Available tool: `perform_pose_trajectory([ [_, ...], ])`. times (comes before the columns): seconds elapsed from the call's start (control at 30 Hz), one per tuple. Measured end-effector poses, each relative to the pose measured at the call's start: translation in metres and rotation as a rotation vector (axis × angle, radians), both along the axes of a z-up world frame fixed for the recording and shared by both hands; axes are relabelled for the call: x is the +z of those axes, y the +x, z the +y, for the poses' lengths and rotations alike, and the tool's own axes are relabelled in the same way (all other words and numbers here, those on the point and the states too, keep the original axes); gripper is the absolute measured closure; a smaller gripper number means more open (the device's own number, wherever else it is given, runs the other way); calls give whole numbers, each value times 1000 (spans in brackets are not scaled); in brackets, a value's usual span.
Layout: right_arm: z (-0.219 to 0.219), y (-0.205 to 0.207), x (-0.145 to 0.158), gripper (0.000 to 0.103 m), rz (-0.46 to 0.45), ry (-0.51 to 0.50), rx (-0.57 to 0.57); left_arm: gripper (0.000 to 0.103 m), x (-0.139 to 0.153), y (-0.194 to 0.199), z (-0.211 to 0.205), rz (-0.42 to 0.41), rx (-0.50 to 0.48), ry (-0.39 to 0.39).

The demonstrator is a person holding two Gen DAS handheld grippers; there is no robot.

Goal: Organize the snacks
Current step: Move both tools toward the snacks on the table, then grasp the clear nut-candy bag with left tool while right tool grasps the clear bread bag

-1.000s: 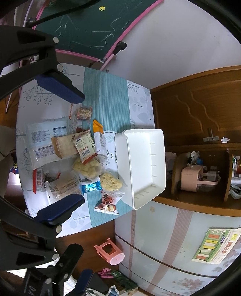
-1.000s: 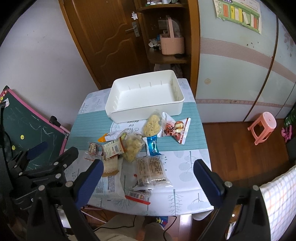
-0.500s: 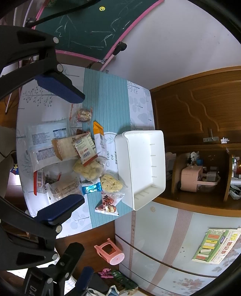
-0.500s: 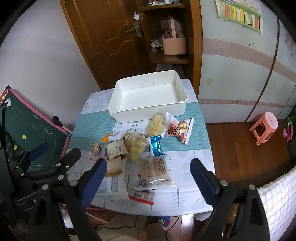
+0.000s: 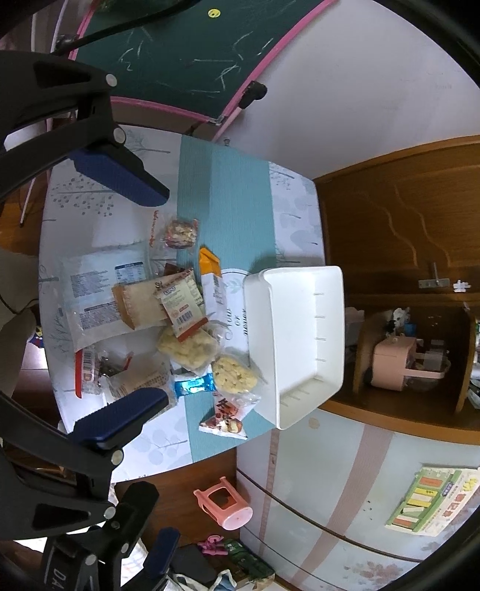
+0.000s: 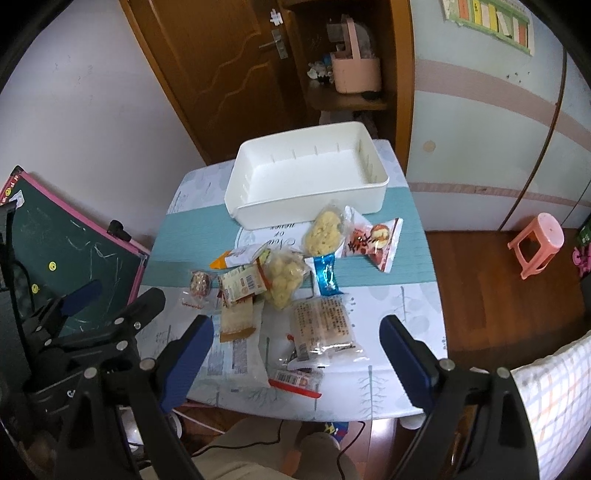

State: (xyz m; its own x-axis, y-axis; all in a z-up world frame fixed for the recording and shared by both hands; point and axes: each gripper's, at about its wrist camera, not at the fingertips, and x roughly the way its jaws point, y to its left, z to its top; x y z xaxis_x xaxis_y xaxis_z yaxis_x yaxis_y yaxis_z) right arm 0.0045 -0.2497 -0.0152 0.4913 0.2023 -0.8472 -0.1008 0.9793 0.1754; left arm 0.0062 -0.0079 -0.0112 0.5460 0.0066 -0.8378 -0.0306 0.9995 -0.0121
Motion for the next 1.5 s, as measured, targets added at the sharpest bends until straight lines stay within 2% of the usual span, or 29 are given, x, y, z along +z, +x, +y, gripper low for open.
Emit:
perform_pose_trajectory([
  [0.33, 10, 14, -24, 11, 81, -8, -5, 5, -30, 20, 15, 98, 0, -24],
  [0.47, 6, 25, -40, 11, 123, -9, -42, 5, -48, 31, 33, 152, 41, -43],
  [0.57, 4, 31, -53, 11, 154, -25, -59, 5, -61, 40, 45, 181, 61, -21],
  [0.67, 3, 37, -67, 11, 190, -38, -78, 5, -75, 51, 63, 199, 84, 31],
  [0.8, -2, 44, -88, 11, 237, -53, -99, 5, -91, 67, 96, 223, 131, 63],
  [1.0, -10, 53, -124, 11, 303, -63, -119, 5, -126, 86, 132, 298, 159, 26],
  [1.27, -15, 71, -169, 11, 359, -35, -123, 5, -184, 106, 125, 383, 90, 45],
  [1.5, -3, 91, -191, 11, 386, -44, -74, 5, -218, 127, 126, 436, 96, -22],
])
